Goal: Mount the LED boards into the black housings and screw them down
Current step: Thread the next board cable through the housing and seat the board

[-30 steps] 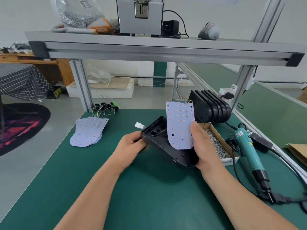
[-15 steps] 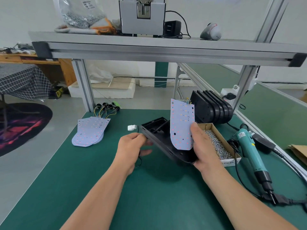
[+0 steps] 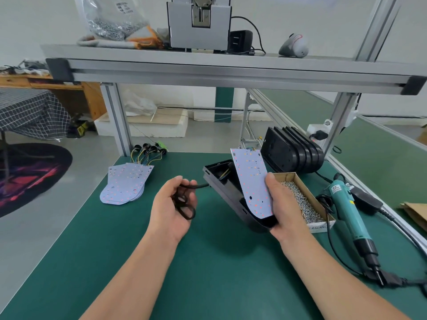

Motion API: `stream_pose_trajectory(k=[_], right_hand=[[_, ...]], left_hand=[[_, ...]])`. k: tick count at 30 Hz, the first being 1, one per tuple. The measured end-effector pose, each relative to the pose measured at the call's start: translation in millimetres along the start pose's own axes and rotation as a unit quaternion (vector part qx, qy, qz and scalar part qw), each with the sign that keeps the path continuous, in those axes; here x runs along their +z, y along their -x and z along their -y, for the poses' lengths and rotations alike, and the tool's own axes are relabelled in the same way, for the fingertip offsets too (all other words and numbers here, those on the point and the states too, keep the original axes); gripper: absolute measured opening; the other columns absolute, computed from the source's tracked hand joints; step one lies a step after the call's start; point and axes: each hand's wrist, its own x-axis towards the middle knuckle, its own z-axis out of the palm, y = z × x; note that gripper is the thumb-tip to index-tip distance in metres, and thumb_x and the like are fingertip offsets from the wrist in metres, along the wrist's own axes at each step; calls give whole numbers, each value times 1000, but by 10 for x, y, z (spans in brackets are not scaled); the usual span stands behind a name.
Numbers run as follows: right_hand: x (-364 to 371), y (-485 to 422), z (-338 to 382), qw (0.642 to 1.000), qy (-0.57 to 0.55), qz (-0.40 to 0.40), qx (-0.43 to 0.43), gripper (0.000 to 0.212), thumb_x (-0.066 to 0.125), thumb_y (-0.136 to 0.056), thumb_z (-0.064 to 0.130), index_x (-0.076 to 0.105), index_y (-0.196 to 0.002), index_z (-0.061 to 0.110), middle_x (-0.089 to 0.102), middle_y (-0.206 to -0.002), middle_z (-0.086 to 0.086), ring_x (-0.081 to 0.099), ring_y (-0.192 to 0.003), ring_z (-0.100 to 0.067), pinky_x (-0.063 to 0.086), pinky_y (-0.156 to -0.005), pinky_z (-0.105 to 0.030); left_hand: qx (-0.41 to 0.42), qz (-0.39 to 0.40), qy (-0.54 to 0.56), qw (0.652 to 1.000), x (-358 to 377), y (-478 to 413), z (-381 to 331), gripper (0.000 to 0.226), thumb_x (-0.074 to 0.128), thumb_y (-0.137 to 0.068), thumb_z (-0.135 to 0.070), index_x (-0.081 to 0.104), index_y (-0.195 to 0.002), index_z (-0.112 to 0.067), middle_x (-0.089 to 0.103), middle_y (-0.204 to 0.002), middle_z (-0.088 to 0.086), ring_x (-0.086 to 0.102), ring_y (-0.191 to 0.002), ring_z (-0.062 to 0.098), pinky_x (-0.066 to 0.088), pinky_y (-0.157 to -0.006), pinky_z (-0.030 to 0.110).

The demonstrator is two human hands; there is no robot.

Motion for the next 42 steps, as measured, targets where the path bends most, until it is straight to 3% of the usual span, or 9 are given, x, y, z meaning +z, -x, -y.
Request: stream_pose_trajectory(k=[4,9,13,17,25,32,35,38,42], right_hand=[[14,62,-20,999,11,21,28,36,60,-101,45,84,-105,18,78,-117,-12,78,-93,-22,62,-68,-31],[-18,82,23,999,11,31,29,38,67,-90,48,84,-103,16,78,-117,-13,78,-92,-22,61,-67,-30],[-55,77,17,999,7,20,38,37,60,-102,44,82,-106,14,78,-116,-13,78,-91,-24,61,-66,-30],[-9,57,-14,1000,-4,2,24,37,56,-106,38,84,-98,15,79,-114,-13,79,-89,-22,61,-64,-30],[-11,16,-40,1000,9,-13,7,35,54,-108,35,82,-104,15,79,-115,-10,78,-92,-20,62,-67,-29],[-31,17,-23,999,18,-33,9,33,54,-108,36,77,-113,13,80,-112,-9,79,-89,-20,60,-63,-28],[0,27,-64,999,36,-24,7,36,55,-108,38,77,-114,11,79,-115,-13,77,-92,-23,60,-72,-33],[49,49,-79,999,32,-18,0,36,56,-107,38,81,-106,13,79,-114,-13,77,-93,-25,63,-70,-33],[35,45,-16,998,-20,-55,-22,35,55,-108,37,81,-111,14,79,-117,-9,78,-97,-23,62,-69,-32]], left_hand=[[38,19,-145,989,-44,-72,-18,24,73,-75,-12,52,-77,-22,59,-73,0,49,-53,11,20,-49,21],[106,39,-337,935,-58,-77,0,29,60,-84,-2,72,-108,-13,76,-95,-1,60,-75,19,42,-69,36],[48,77,-306,948,-78,-60,13,27,69,-91,-33,84,-100,-12,74,-93,6,63,-81,18,54,-76,34],[33,118,-329,936,-96,-60,63,63,73,-85,-63,76,-110,-4,73,-104,13,68,-86,17,54,-95,40],[2,85,-348,934,-33,26,144,58,75,-84,-53,68,-120,-8,68,-106,13,66,-75,20,53,-62,34],[16,-6,-283,959,15,-65,185,45,47,-112,-40,75,-113,-4,74,-101,12,69,-88,21,62,-87,38],[59,4,-348,936,4,-56,244,36,52,-106,-28,75,-85,-10,75,-83,-1,65,-73,17,55,-80,34],[71,32,-357,931,-26,-25,270,23,53,-99,-14,69,-83,-11,63,-73,1,56,-68,21,48,-73,38],[-15,41,-187,981,36,6,185,33,57,-107,-33,73,-127,-12,74,-112,17,70,-102,30,55,-102,45]])
